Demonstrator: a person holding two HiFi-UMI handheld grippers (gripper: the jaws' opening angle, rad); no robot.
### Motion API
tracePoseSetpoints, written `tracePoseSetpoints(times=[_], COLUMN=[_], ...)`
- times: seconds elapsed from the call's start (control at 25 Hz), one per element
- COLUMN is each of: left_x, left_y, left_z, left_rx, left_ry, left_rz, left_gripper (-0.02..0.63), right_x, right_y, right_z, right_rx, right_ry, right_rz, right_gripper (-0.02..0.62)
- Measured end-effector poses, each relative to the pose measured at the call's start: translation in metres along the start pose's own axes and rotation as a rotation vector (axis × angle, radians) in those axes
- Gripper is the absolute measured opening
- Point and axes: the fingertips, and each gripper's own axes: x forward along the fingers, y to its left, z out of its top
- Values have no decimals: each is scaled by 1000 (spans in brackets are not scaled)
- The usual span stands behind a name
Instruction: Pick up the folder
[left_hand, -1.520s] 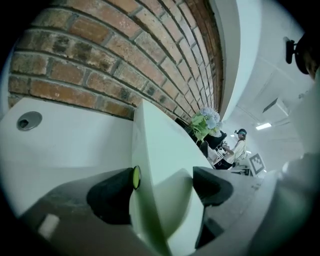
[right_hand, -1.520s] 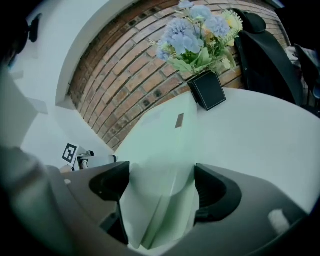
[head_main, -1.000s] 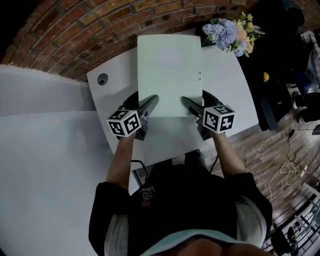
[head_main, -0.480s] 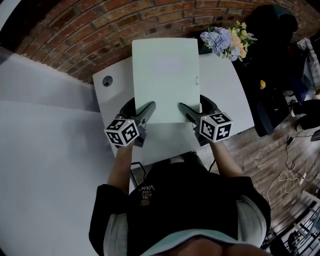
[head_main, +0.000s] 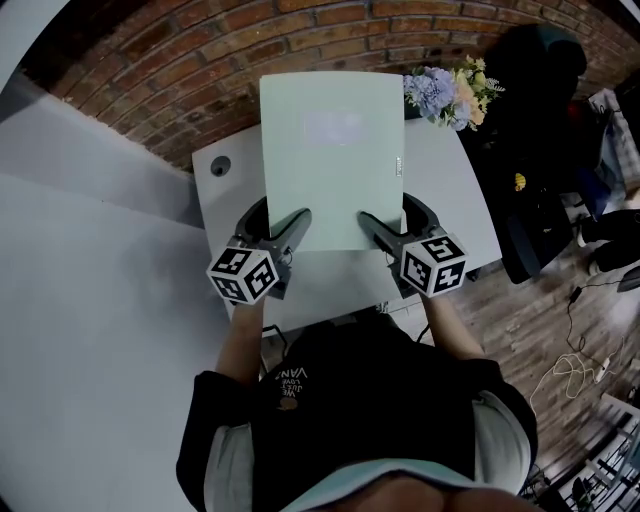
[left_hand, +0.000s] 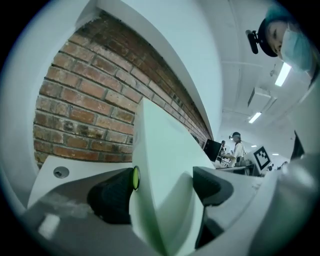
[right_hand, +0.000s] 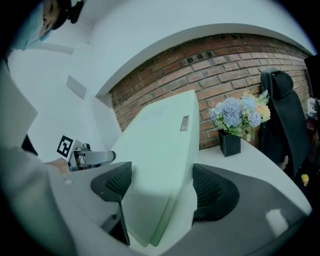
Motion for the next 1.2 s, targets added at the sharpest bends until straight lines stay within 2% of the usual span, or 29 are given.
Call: tracePoseSetpoints(times=[0.44,1.2], left_x=[-10,-29], left_y=[-16,-25], left_z=[21,39], left_rx=[71,173], left_ry=[-56,-88], left_rz=[0,42], left_gripper=[379,377], right_x=[-14,-20], right_y=[10,28], right_z=[23,43], right_rx=[-90,-243], right_ry=[-45,-77], right_rz=[1,7], right_gripper=[373,367])
